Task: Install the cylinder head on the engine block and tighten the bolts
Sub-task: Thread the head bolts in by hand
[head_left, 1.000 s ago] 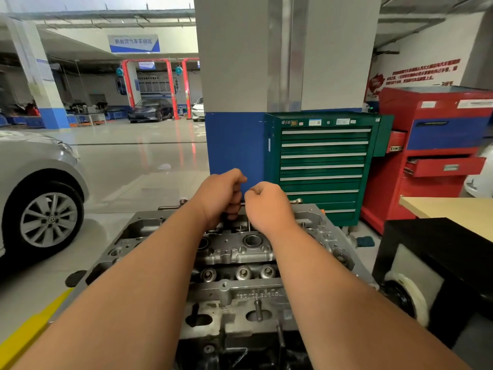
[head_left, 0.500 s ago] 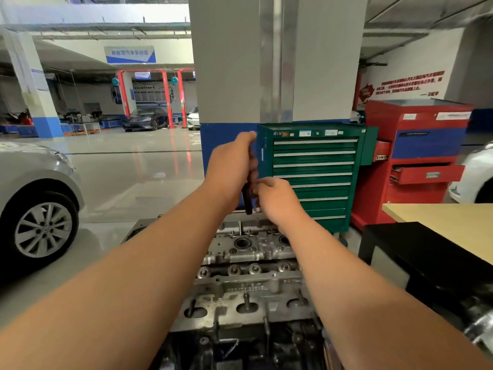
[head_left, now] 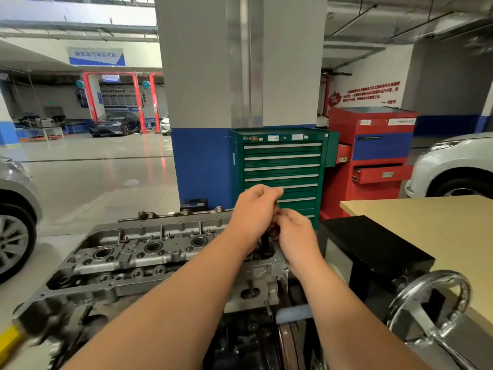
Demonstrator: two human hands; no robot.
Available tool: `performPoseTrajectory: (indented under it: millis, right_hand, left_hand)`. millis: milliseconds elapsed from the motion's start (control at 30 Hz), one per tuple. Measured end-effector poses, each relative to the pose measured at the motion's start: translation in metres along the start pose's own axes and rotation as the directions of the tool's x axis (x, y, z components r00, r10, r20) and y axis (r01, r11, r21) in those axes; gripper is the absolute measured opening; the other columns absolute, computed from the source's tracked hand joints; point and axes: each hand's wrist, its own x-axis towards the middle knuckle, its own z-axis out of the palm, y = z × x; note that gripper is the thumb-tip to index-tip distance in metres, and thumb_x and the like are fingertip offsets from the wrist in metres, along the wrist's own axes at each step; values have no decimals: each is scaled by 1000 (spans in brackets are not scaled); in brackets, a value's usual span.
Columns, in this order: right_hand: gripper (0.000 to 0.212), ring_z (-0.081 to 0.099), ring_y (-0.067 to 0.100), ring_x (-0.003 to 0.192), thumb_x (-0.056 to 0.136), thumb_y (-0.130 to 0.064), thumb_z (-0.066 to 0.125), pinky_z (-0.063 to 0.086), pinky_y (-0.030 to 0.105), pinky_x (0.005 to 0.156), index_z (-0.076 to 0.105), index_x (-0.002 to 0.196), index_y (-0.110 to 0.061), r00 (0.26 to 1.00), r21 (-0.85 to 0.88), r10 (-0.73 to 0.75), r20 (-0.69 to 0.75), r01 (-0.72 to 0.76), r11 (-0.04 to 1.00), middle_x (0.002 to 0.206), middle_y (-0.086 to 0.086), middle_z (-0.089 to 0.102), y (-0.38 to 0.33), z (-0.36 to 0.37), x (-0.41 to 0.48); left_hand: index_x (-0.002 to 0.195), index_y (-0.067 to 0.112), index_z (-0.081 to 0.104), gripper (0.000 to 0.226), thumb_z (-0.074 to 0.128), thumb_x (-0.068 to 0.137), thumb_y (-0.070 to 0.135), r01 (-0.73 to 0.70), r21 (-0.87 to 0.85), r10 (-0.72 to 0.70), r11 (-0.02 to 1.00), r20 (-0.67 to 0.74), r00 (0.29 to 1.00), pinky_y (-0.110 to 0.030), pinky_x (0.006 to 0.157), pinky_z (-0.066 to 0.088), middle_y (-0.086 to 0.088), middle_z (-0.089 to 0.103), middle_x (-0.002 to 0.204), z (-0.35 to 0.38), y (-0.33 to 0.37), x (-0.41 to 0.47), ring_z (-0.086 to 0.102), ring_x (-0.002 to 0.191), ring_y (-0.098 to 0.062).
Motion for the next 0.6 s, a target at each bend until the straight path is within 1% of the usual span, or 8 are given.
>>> performPoseTrajectory:
  millis: [67,167,233,300,400,500,567,600]
  right_hand:
    - [30,66,27,87,86,-17,47,53,43,81,72,76,-32,1000,25,-4,3,4,1000,80,2,73,0,0,-2]
    - [27,61,26,78,86,-18,44,51,43,75,69,78,-24,1000,12,-1,30,0,1000,84,11,71,2,-4,-1]
    - [27,56,25,74,86,-14,43,46,40,69,68,80,-21,996,8,3,84,-4,1000,86,19,69,4,-8,0]
    - [25,53,24,75,84,-11,44,42,40,70,68,85,-20,987,-21,-2,160,6,1000,89,23,68,4,-13,2]
    - [18,52,22,75,83,-14,53,40,37,71,65,93,-21,949,-119,-41,312,81,990,90,17,70,2,-21,1]
    - [9,60,22,72,84,-18,63,45,34,70,66,88,-25,921,-258,-91,379,199,945,85,3,73,-1,-25,1]
    - [15,62,4,69,85,-17,67,46,25,66,67,79,-32,921,-292,-119,370,237,927,73,-14,71,-4,-26,0]
    - [18,62,-1,69,85,-17,68,46,22,66,67,77,-34,921,-293,-118,371,236,927,69,-18,70,-5,-25,-1]
  left_hand:
    - [58,20,43,36,57,91,24,-4,-14,3,1000,-12,1000,-29,56,38,7,45,50,1,-2,3,40,51,-13]
    - [59,19,44,34,56,91,25,3,-20,-3,1000,-9,1000,-30,57,38,8,46,50,5,-5,5,41,51,-13]
    - [60,19,46,33,55,91,26,-3,37,3,999,-22,1000,-28,57,39,10,47,51,9,-5,6,43,51,-10]
    - [66,18,49,28,53,93,26,-2,96,4,995,-24,1000,-30,62,42,9,51,56,11,-4,9,46,54,-10]
    - [82,21,53,17,45,96,26,11,173,-13,985,9,1000,-36,75,49,7,57,74,10,-1,11,53,70,-14]
    - [91,29,45,9,41,99,32,-68,455,43,888,64,997,-32,70,39,5,56,89,2,1,13,51,85,-16]
    - [91,26,39,14,43,99,37,-75,496,35,865,90,995,-30,64,36,4,53,84,-2,1,12,50,77,-15]
    - [90,25,39,18,46,98,39,-73,499,34,864,86,996,-29,61,35,5,52,81,-4,0,10,49,72,-13]
